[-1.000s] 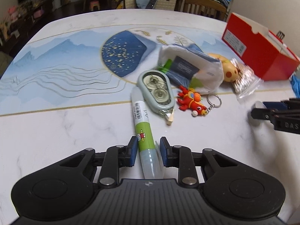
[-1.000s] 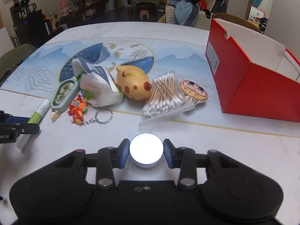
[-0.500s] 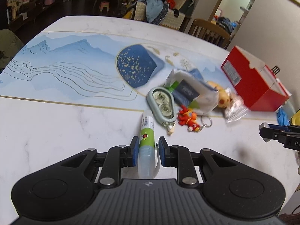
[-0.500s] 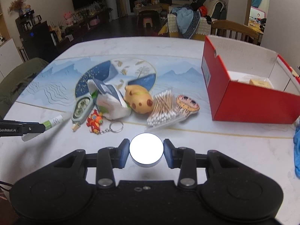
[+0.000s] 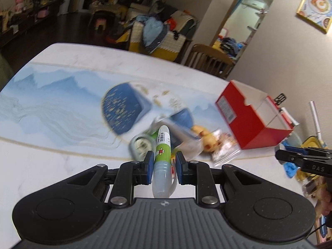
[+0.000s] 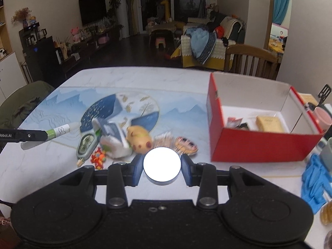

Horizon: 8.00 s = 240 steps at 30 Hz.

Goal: Organize objects
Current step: 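Carry the glue stick with the left tool while the right tool carries the tin to the red box, then open both tools to drop the glue stick and tin into the box, then withdraw both tools from the box back to the table items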

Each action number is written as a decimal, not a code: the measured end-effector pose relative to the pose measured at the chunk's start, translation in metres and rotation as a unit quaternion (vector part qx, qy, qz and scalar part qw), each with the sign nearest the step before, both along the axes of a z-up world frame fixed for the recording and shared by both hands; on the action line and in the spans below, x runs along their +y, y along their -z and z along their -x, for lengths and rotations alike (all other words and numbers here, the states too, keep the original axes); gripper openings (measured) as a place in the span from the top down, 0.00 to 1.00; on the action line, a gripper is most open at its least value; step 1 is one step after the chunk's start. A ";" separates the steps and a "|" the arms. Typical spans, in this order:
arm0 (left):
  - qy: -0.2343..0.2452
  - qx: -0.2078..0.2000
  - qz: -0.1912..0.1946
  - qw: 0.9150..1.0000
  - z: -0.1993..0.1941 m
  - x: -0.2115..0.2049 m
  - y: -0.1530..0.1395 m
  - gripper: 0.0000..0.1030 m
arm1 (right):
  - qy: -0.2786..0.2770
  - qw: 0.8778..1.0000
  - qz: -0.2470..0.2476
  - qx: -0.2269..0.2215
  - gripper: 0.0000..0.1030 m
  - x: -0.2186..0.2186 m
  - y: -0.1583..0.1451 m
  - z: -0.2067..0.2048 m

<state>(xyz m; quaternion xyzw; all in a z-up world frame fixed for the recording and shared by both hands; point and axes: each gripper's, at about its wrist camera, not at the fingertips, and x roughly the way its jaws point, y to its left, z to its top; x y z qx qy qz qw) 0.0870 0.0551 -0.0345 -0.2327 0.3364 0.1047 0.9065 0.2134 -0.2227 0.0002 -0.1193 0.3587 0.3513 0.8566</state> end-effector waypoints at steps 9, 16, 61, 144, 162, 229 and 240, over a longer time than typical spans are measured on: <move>0.056 -0.030 -0.017 0.998 -0.057 -0.037 -0.030 0.80 | 0.012 0.999 -0.005 -0.035 0.63 -0.021 -0.022 -0.029; 0.095 -0.049 -0.031 0.994 -0.113 -0.072 -0.048 0.80 | 0.043 0.998 -0.011 -0.037 0.63 -0.043 -0.026 -0.073; 0.419 0.139 -0.152 0.884 -0.144 -0.182 0.082 0.30 | 0.076 0.997 0.015 -0.017 0.63 -0.077 -0.002 -0.167; 0.314 0.202 -0.137 0.917 -0.448 -0.221 0.070 0.83 | 0.078 0.988 0.108 0.077 0.47 -0.070 0.087 -0.265; 0.303 0.116 -0.115 0.939 -0.401 -0.212 0.020 0.71 | 0.105 0.992 0.045 0.046 0.38 -0.096 0.032 -0.238; 0.091 0.052 -0.134 0.985 -0.051 0.003 0.048 0.00 | 0.062 0.998 -0.005 -0.020 0.00 0.038 0.034 0.004; 0.058 0.102 -0.151 0.982 -0.082 0.012 0.086 0.00 | 0.043 0.998 0.054 -0.004 0.01 0.058 0.078 -0.028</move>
